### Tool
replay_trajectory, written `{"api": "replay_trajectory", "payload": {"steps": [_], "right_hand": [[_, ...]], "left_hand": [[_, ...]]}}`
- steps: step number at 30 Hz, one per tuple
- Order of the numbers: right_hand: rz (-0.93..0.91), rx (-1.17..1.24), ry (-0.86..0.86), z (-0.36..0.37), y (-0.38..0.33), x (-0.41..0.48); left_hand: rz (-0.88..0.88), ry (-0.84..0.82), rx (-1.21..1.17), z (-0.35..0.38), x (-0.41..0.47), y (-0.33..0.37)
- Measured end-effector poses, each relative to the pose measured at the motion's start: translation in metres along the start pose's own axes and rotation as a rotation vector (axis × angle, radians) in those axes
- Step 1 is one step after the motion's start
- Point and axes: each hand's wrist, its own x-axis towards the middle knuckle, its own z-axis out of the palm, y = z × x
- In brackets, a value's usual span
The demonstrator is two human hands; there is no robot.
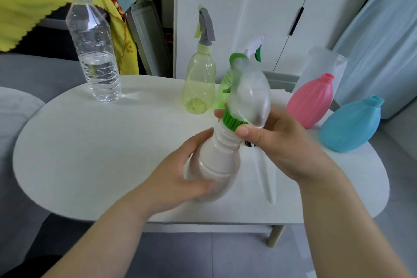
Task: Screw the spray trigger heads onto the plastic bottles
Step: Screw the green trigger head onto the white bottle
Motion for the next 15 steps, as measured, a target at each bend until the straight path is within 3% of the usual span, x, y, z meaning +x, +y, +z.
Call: {"api": "replay_trajectory", "payload": {"steps": [3,9,11,15], "right_hand": [[-0.004,0.001,-0.017,-0.003,0.003,-0.002],[-0.047,-0.056,0.1,0.002,0.01,0.002],[-0.053,-0.064,0.139,0.005,0.012,0.003],[-0.022,-0.048,0.17,0.008,0.016,0.002]], "left_hand": [[0.008,0.026,0.091,-0.006,0.001,-0.003],[0.032,0.349,0.224,0.027,0.002,-0.012],[0.018,0.305,0.192,0.027,0.004,-0.012],[-0.021,0.041,0.05,0.012,0.006,-0.008]]}}
